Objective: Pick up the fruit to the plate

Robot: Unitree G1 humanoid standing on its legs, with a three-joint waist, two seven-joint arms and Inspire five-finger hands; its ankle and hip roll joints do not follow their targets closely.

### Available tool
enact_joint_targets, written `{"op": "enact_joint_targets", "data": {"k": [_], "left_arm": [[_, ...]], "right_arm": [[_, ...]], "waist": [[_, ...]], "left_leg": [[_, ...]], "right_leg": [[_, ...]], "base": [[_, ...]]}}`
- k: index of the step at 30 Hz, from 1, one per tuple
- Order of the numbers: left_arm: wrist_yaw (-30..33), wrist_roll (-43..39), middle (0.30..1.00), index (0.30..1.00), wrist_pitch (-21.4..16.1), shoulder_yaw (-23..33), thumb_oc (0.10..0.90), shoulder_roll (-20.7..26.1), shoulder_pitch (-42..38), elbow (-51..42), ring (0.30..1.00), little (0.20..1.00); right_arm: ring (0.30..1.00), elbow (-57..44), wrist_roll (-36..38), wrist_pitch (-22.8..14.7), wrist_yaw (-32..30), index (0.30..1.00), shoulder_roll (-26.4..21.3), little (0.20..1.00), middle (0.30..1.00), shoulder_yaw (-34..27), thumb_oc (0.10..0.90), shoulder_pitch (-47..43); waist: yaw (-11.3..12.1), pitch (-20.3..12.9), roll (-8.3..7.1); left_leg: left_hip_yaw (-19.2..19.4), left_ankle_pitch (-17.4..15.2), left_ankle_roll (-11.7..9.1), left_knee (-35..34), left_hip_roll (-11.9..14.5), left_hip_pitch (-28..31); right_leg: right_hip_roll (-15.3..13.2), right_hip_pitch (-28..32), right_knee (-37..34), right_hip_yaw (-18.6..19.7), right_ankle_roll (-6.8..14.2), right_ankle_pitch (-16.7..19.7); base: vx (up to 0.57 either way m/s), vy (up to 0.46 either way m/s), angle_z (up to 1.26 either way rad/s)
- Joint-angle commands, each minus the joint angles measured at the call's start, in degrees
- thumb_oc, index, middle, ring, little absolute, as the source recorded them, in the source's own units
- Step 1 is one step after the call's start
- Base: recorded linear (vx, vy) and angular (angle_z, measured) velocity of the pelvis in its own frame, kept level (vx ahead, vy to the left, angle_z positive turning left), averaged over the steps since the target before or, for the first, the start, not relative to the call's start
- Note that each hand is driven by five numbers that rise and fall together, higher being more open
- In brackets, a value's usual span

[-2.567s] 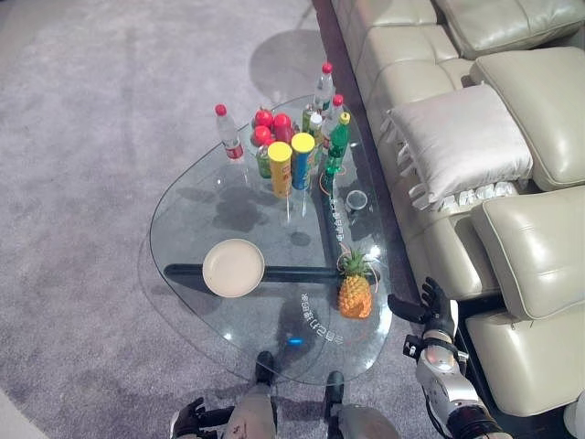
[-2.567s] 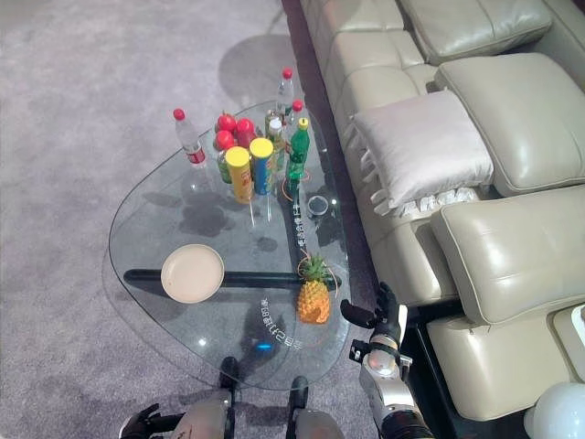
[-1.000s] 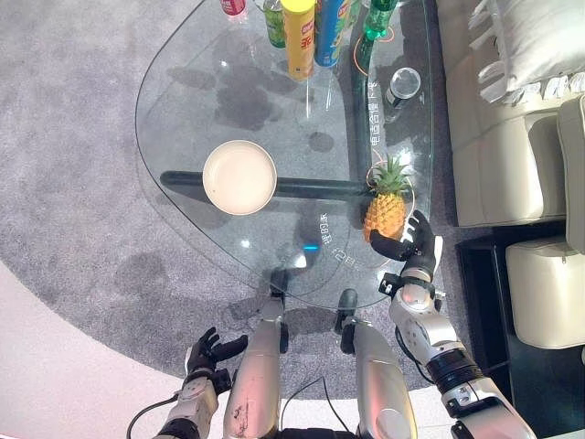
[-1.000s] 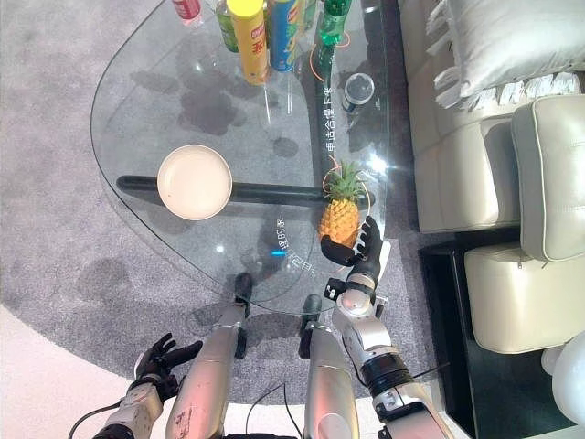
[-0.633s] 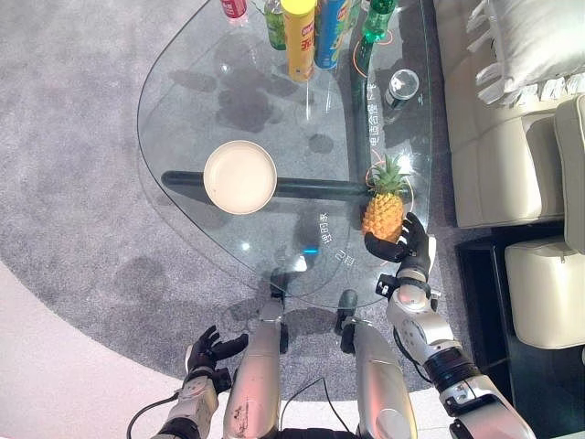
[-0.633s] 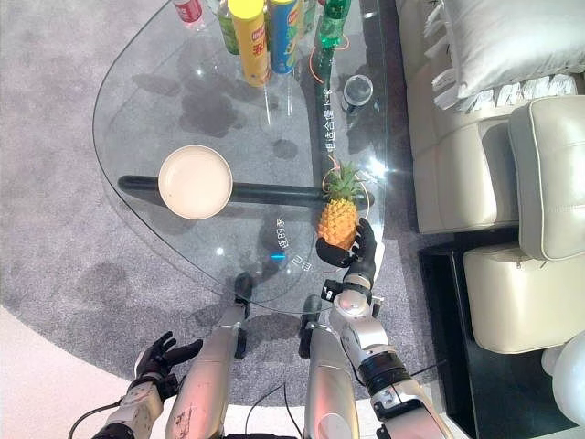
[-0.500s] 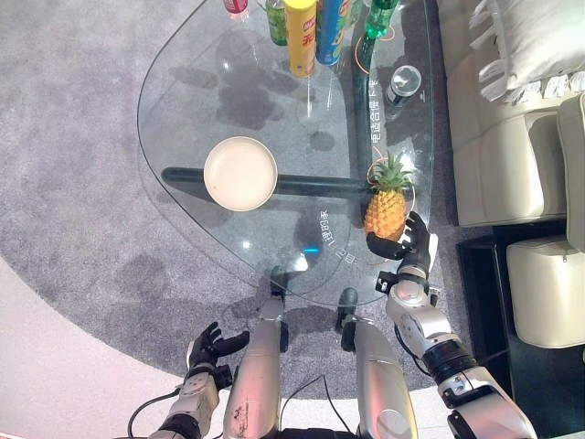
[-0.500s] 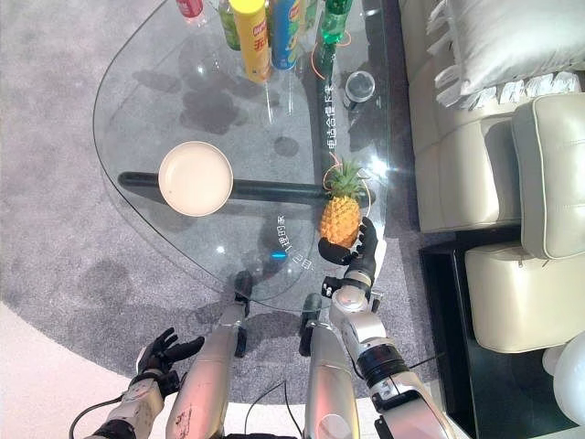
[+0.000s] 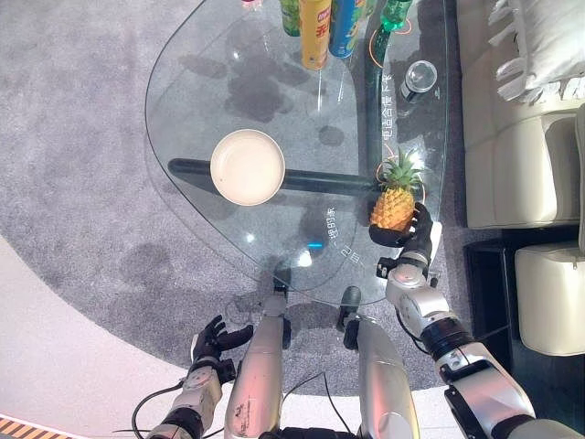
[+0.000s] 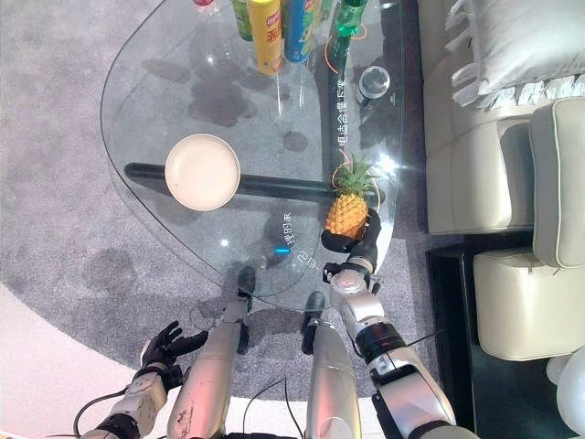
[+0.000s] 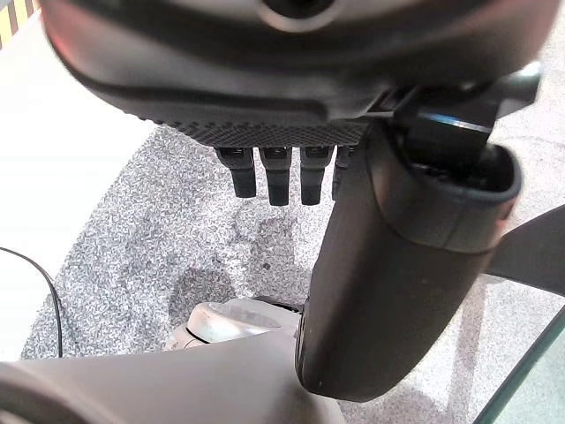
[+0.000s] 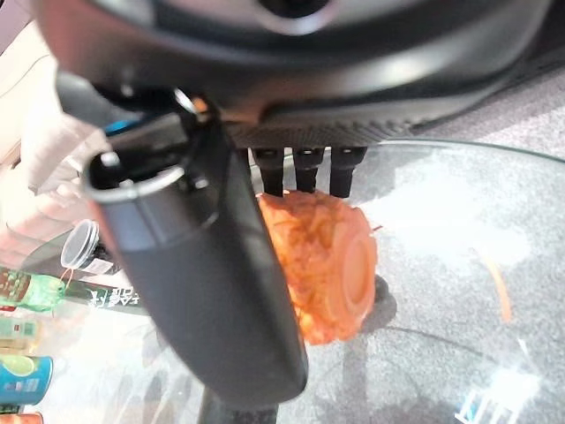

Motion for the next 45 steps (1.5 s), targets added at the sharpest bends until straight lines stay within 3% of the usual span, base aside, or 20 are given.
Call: {"op": "enact_joint_targets", "data": {"k": [1,11,12,13,14,26,32,40,45], "left_arm": [[-0.6,-2.0,0.900,0.900,-1.5,-1.5,0.800,-1.3,1.1,1.0,0.900,0.900],[-1.1,-2.4,0.900,0.900,-1.7,-1.6,0.800,-0.9,0.7,1.5,0.900,0.900],[-1.2,-2.5,0.900,0.900,-1.8,-1.6,0.800,-0.9,0.6,1.5,0.900,0.900],[-1.4,-2.5,0.900,0.900,-1.8,-1.6,0.800,-0.8,0.5,1.5,0.900,0.900],[-1.4,-2.6,0.900,0.900,-1.9,-1.7,0.800,-0.8,0.4,1.5,0.900,0.900],[-1.0,-3.2,0.900,0.900,-4.5,-1.3,0.800,-0.8,-0.1,1.1,0.900,0.900],[0.6,-5.7,0.900,0.900,-8.0,-0.1,0.800,-0.9,-0.5,-0.2,0.900,0.900],[2.9,-8.1,0.900,0.900,-11.5,2.3,0.800,-0.1,-1.5,-3.5,0.900,0.900],[5.3,-10.0,0.900,0.900,-15.9,4.1,0.800,0.7,-2.0,-8.8,0.900,0.900]], "right_arm": [[0.900,-2.4,-0.5,-2.6,-2.6,0.900,-4.1,0.900,0.900,-0.1,0.800,-3.2],[0.900,-0.4,2.6,-2.9,-3.3,0.900,-3.7,0.900,0.900,-0.2,0.800,-5.5],[0.700,0.0,3.2,-2.8,-3.0,0.700,-3.7,0.667,0.700,-0.1,0.567,-5.7],[0.347,0.3,3.7,-2.3,-3.3,0.347,-3.6,0.255,0.347,0.0,0.155,-5.8],[0.300,0.7,3.9,-2.0,-3.5,0.300,-3.6,0.200,0.300,0.0,0.100,-5.9],[0.300,2.6,7.2,-0.7,-2.3,0.300,-3.4,0.200,0.300,1.1,0.100,-6.5],[0.300,2.7,7.8,-1.1,-1.5,0.300,-3.1,0.200,0.300,1.0,0.100,-6.3],[0.300,0.8,8.9,-4.2,-0.4,0.300,-2.9,0.200,0.300,0.5,0.100,-4.9],[0.300,-7.4,5.1,-6.4,-1.2,0.300,-2.0,0.200,0.300,-0.5,0.100,-0.8]], "waist": [[0.0,-0.3,0.11],[0.9,-0.3,0.13],[0.9,-0.3,0.12],[0.9,-0.3,0.09],[1.0,-0.3,0.06],[1.4,-0.3,0.01],[1.4,-0.3,-0.23],[1.0,-0.3,-0.54],[0.1,-0.3,-0.96]], "left_leg": [[0.8,-8.4,3.4,9.6,-3.2,-1.8],[0.6,-8.6,3.5,9.4,-3.7,-1.8],[0.6,-8.3,3.5,9.1,-3.8,-2.0],[0.6,-8.3,3.6,9.0,-3.8,-1.9],[0.6,-8.3,3.6,8.8,-3.8,-1.8],[0.6,-8.4,3.7,8.0,-4.1,-1.2],[0.6,-8.3,3.6,7.3,-4.1,-0.2],[0.8,-8.4,3.5,6.9,-3.8,1.7],[1.1,-8.6,3.4,7.0,-3.2,3.5]], "right_leg": [[-0.6,2.8,-14.1,-2.7,0.7,11.5],[-0.8,2.7,-13.9,-3.1,0.8,11.3],[-0.8,2.5,-14.0,-3.1,0.8,11.5],[-0.8,2.6,-14.1,-3.2,0.8,11.5],[-0.8,2.6,-14.2,-3.2,0.9,11.6],[-0.7,3.0,-14.7,-3.2,1.0,11.7],[-0.5,3.9,-15.3,-3.3,0.9,11.7],[-0.4,5.5,-15.3,-3.3,1.0,11.3],[0.2,7.2,-15.0,-3.2,0.8,10.6]], "base": [[0.00,0.000,0.00],[0.00,0.012,0.04],[0.00,0.000,0.00],[0.00,0.000,0.00],[0.00,0.000,0.00],[0.00,0.002,0.01],[-0.01,-0.003,0.00],[0.00,0.000,0.00],[0.00,-0.006,0.00]]}}
